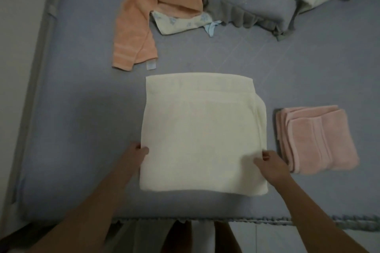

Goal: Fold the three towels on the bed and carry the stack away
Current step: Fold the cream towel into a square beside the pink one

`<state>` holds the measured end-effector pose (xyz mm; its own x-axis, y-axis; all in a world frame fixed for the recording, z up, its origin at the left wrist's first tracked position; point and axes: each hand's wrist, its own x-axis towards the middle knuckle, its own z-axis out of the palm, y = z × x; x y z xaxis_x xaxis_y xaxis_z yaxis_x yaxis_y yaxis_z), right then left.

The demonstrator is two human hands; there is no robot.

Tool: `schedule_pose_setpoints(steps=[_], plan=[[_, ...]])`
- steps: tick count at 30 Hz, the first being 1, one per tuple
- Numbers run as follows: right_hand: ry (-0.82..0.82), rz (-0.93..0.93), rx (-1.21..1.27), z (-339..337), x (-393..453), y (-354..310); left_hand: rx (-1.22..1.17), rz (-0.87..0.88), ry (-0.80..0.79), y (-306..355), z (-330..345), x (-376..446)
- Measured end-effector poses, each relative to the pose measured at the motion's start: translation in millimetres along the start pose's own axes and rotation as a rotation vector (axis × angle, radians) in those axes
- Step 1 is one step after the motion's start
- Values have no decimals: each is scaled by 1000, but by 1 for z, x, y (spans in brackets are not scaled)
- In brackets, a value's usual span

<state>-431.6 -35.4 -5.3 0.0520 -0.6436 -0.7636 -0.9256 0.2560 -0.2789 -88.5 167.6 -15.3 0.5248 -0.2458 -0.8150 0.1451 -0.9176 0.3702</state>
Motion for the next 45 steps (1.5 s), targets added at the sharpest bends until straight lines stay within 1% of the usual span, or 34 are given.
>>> schedule_pose_setpoints(steps=[2,4,7,11,15,17,18,20,21,23,25,28,30,32,34,36,39,41,43,45], plan=[[100,-101,36,-10,18,-26,-22,59,25,29,-5,22],[180,-129,102,-21,37,-53,-43,128,30,59,-9,41],[208,-197,217,-36,68,-90,-119,212,79,102,-17,67],[244,-173,473,-45,106,-130,-139,288,89,141,-24,104],[200,-164,657,-47,129,-152,-182,344,191,156,-25,121],[235,-189,691,-48,128,-157,-254,401,250,156,-29,118],[253,-193,709,-47,121,-155,-328,400,250,153,-31,111],[241,-196,758,-47,102,-141,-441,352,198,141,-37,96],[234,-200,752,-48,88,-128,-447,318,143,131,-39,88],[236,-217,637,-48,61,-98,-396,221,-14,108,-40,76],[269,-199,531,-45,48,-77,-346,164,-110,91,-35,72],[343,-205,416,-41,62,-73,-325,212,-90,94,-27,78],[397,-246,331,-41,82,-85,-336,260,-38,106,-24,87],[462,-283,261,-43,100,-99,-271,291,26,119,-20,93],[505,-296,208,-45,115,-110,-276,290,31,130,-14,95],[482,-248,208,-44,122,-114,-367,274,-9,139,-11,93],[455,-186,293,-43,124,-111,-671,247,-111,148,-12,94],[476,-185,396,-45,123,-109,-750,176,-158,149,-13,96],[483,-170,448,-47,123,-107,-666,87,-186,147,-14,96],[437,-130,397,-46,127,-106,-442,65,-168,144,-15,101]])
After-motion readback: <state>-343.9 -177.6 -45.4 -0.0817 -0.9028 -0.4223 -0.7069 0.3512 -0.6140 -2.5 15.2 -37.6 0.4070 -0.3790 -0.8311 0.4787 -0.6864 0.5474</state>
